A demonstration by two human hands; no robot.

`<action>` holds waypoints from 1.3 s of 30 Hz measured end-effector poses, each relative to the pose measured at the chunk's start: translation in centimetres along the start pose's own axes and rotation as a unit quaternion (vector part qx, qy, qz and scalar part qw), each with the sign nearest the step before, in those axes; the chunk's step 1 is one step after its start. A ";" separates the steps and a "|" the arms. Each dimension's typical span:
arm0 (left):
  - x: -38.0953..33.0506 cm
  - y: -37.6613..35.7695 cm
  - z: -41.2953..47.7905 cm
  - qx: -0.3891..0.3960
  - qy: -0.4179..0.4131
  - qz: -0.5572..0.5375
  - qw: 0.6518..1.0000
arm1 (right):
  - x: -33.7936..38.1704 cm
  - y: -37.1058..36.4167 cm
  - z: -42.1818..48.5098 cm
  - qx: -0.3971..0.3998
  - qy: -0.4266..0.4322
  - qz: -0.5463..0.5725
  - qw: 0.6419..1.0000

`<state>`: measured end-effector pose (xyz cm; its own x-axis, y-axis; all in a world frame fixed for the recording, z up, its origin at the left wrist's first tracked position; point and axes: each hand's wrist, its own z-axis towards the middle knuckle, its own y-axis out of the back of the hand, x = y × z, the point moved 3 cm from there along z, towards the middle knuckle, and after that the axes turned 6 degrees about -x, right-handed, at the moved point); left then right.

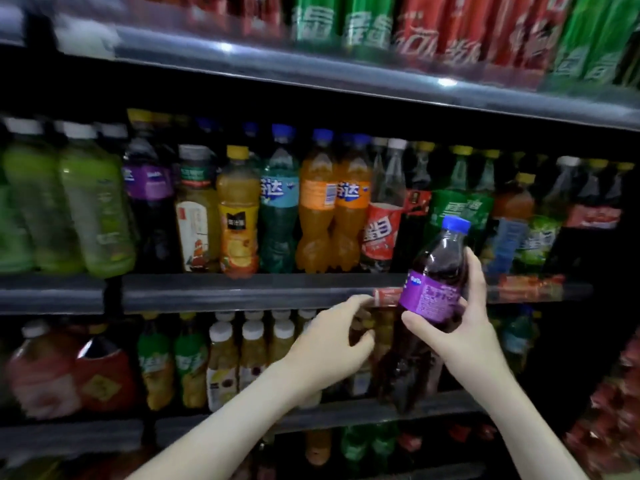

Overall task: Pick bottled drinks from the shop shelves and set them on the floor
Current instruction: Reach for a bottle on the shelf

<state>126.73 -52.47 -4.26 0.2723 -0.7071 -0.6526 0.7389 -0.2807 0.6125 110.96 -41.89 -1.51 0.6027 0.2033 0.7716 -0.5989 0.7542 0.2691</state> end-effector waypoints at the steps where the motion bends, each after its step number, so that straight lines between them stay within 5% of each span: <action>1: 0.8 1.5 0.1 -0.036 0.003 0.022 0.999 | 0.4 -0.9 0.4 0.006 0.008 0.013 1.000; 5: 3.5 9.3 0.0 -0.206 -0.021 0.130 0.970 | 2.8 -5.7 1.7 0.047 0.036 0.059 0.997; 9: 5.7 17.1 0.3 -0.354 -0.059 0.279 0.891 | 5.9 -11.4 2.8 0.063 0.089 0.063 0.992; 15: 8.7 22.7 2.6 -0.355 -0.076 0.457 0.812 | 10.4 -18.9 3.7 0.043 0.106 0.120 0.986; 24: 10.4 22.2 6.1 -0.281 -0.110 0.463 0.833 | 10.9 -20.7 3.4 -0.001 0.133 0.085 0.988; 28: 11.0 22.0 6.0 -0.309 -0.115 0.366 0.870 | 11.1 -19.7 3.8 -0.013 0.146 0.079 0.986; 34: 11.4 21.0 2.3 -0.391 -0.229 0.258 0.853 | 11.8 -19.7 3.6 -0.045 0.199 0.105 0.973; 39: 11.3 21.5 -0.1 -0.427 -0.242 0.141 0.860 | 12.8 -20.9 3.3 -0.113 0.269 0.124 0.948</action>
<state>145.80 -66.45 1.46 0.3791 -0.9140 -0.1442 0.9250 0.3788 0.0307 129.43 -57.16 4.64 0.6762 0.6350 0.3735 -0.6654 0.7441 -0.0604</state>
